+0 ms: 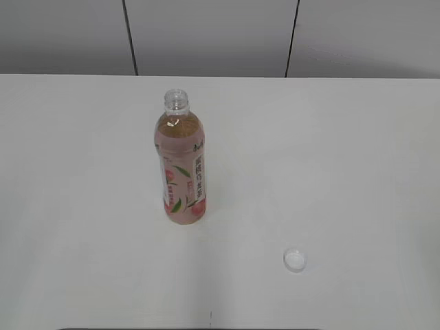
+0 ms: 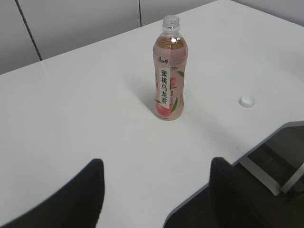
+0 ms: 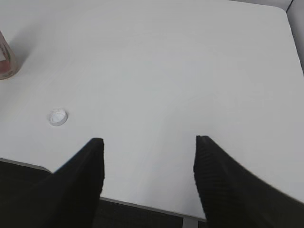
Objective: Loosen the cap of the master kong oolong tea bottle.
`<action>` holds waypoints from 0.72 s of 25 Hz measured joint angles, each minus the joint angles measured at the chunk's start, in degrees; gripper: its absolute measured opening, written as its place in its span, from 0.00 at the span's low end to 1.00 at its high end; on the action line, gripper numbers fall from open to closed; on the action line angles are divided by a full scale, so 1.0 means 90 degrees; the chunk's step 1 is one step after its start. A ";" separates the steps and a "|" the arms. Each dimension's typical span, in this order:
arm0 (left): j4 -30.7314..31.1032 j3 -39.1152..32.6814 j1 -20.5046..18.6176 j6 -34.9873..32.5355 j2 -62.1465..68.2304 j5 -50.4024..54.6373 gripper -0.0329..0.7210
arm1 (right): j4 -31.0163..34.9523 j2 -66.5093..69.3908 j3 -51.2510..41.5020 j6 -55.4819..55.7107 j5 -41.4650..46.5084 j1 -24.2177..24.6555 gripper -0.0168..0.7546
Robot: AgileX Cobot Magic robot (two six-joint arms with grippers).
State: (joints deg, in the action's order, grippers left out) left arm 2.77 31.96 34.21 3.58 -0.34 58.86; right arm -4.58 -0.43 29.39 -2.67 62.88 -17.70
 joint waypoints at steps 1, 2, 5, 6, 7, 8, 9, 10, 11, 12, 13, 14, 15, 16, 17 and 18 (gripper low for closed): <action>0.0000 0.0000 0.0000 0.0000 0.0000 0.0000 0.61 | 0.0000 0.0000 0.0000 0.0002 0.0000 0.0000 0.61; 0.0000 0.0000 0.0000 0.0000 0.0000 0.0000 0.61 | 0.0000 0.0000 0.0000 0.0002 0.0000 0.0000 0.61; 0.0000 0.0000 0.0000 0.0000 0.0000 0.0000 0.61 | 0.0000 0.0000 0.0000 0.0008 0.0000 0.0000 0.61; 0.0000 0.0000 0.0000 0.0000 0.0000 0.0000 0.61 | 0.0000 0.0000 0.0000 0.0008 0.0000 0.0000 0.61; 0.0000 0.0000 0.0000 0.0000 0.0000 0.0000 0.61 | 0.0000 0.0000 0.0000 0.0008 0.0000 0.0000 0.61; 0.0000 0.0000 0.0000 0.0000 0.0000 0.0000 0.61 | 0.0000 0.0000 0.0000 0.0008 0.0000 0.0000 0.61; 0.0000 0.0000 0.0000 0.0000 0.0000 0.0000 0.60 | 0.0000 0.0000 0.0000 0.0008 0.0000 0.0000 0.61; 0.0000 0.0000 -0.0009 0.0000 0.0000 0.0000 0.60 | 0.0000 0.0000 0.0000 0.0008 0.0000 0.0000 0.61; 0.0000 0.0000 -0.0055 0.0000 0.0000 0.0000 0.60 | 0.0000 0.0000 0.0000 0.0008 0.0000 0.0012 0.61; 0.0000 0.0000 -0.0144 0.0000 0.0000 0.0000 0.60 | 0.0000 0.0000 0.0000 0.0008 0.0000 0.0070 0.61; 0.0000 0.0000 -0.0314 0.0000 0.0000 0.0000 0.60 | 0.0000 0.0000 0.0000 0.0008 0.0000 0.0190 0.61; 0.0000 0.0000 -0.0550 0.0000 0.0000 0.0000 0.59 | 0.0000 0.0000 0.0000 0.0008 0.0000 0.0429 0.61; 0.0000 0.0000 -0.0788 0.0000 0.0000 0.0000 0.59 | 0.0000 0.0000 0.0000 0.0008 0.0000 0.0734 0.61; 0.0000 0.0000 -0.1106 0.0000 0.0000 0.0000 0.59 | 0.0000 0.0000 0.0000 0.0008 0.0000 0.1059 0.61; 0.0000 0.0000 -0.1431 -0.0006 0.0000 0.0000 0.59 | 0.0000 0.0000 0.0000 0.0008 0.0000 0.1324 0.61; 0.0000 0.0000 -0.1753 -0.0006 0.0000 0.0000 0.59 | 0.0000 0.0000 0.0000 0.0008 0.0000 0.1622 0.61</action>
State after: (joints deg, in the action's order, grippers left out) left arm 2.77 31.96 18.43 3.52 -0.34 58.86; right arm -4.58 -0.43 29.39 -2.59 62.88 -3.11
